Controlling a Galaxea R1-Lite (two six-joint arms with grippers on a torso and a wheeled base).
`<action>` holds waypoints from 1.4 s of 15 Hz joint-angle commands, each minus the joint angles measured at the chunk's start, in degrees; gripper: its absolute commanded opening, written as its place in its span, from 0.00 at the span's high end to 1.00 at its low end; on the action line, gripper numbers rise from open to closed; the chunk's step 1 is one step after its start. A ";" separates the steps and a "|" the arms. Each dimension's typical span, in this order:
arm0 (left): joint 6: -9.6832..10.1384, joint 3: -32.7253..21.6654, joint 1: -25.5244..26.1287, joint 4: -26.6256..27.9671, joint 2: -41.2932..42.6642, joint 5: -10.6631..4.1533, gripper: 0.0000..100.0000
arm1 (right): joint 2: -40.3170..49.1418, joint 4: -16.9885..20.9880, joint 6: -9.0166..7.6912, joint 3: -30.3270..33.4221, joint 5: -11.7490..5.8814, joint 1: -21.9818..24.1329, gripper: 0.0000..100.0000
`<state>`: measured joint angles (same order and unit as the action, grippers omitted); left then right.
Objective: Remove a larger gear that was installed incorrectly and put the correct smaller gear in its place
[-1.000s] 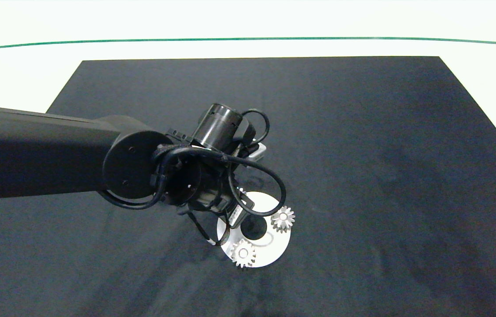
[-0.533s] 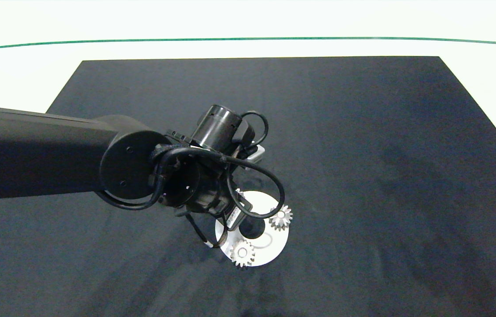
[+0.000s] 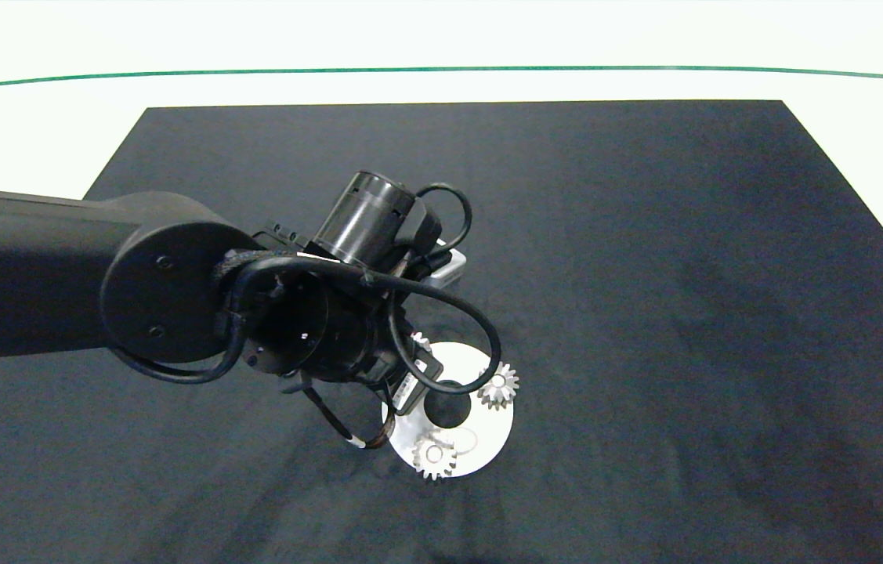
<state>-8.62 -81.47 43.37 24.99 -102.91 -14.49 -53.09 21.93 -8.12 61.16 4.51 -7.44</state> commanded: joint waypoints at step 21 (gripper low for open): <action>-0.26 19.95 -11.38 -8.56 11.33 -0.53 0.00 | 0.62 0.13 -0.14 -0.08 0.41 -0.03 0.00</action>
<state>-8.77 -61.25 32.00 16.31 -91.87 -14.96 -52.40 21.93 -8.18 61.07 4.88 -7.44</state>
